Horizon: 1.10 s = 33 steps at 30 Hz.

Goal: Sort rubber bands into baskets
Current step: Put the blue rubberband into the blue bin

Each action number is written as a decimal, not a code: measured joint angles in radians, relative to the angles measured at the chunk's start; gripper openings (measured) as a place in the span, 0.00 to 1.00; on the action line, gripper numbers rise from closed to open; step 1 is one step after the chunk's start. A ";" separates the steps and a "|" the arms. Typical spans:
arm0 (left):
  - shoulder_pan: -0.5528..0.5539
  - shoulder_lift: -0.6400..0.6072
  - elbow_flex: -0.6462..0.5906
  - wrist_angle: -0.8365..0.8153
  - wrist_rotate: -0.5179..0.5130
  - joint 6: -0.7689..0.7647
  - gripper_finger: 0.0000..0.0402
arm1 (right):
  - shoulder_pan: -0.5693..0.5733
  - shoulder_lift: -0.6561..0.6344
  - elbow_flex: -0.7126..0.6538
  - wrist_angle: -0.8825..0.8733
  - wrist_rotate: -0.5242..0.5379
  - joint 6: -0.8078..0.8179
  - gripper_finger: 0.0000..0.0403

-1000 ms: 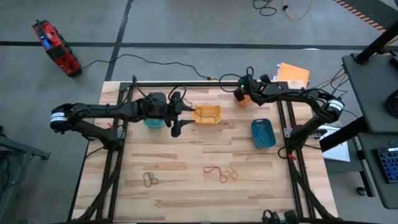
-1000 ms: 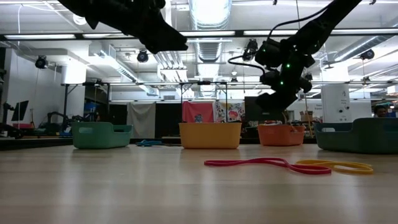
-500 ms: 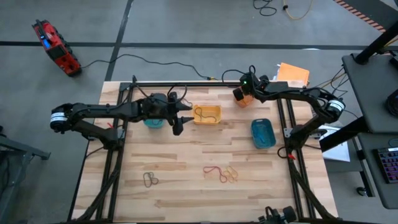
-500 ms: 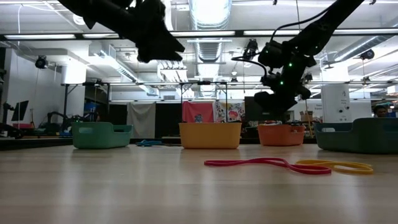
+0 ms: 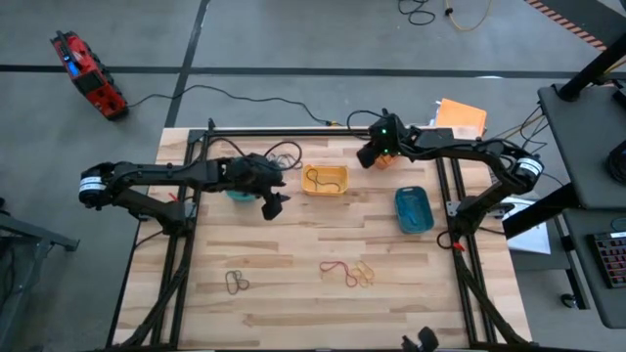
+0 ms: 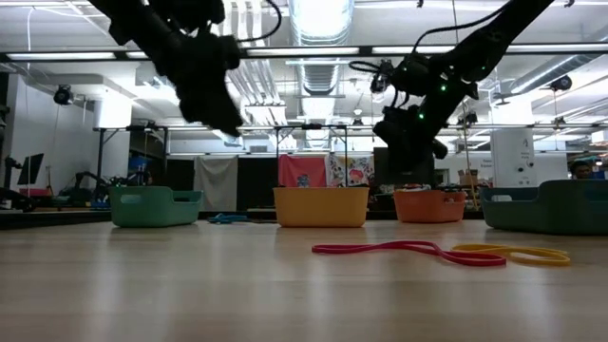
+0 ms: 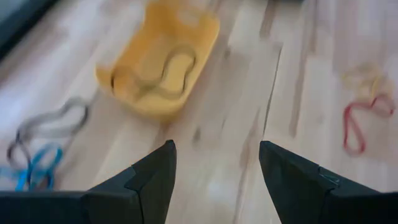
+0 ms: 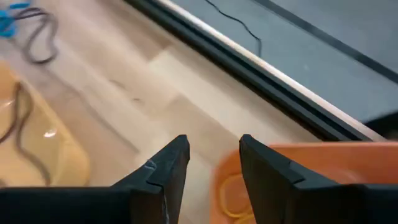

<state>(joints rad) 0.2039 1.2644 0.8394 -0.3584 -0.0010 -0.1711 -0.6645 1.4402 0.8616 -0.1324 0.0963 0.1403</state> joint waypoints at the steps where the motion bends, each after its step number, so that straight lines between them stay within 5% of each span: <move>1: 0.000 0.000 0.000 -0.034 0.000 -0.002 0.53 | 0.011 0.000 0.000 0.002 0.000 -0.004 0.34; 7: 0.000 0.000 0.000 -0.131 -0.020 0.042 0.53 | 0.058 0.000 0.000 0.022 0.000 -0.044 0.32; 13: 0.022 0.005 0.000 -0.029 -0.138 0.195 0.53 | 0.062 -0.002 0.000 0.063 0.000 -0.060 0.31; 20: 0.146 0.084 0.000 0.052 -0.013 0.368 0.53 | 0.062 -0.037 0.000 0.028 -0.007 -0.061 0.34; 33: 0.315 0.325 0.040 0.079 -0.011 0.486 0.53 | 0.062 -0.064 0.000 0.010 -0.045 -0.061 0.37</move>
<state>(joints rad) 0.5189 1.5897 0.8798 -0.2795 -0.0115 0.3150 -0.6022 1.3758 0.8612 -0.1219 0.0509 0.0795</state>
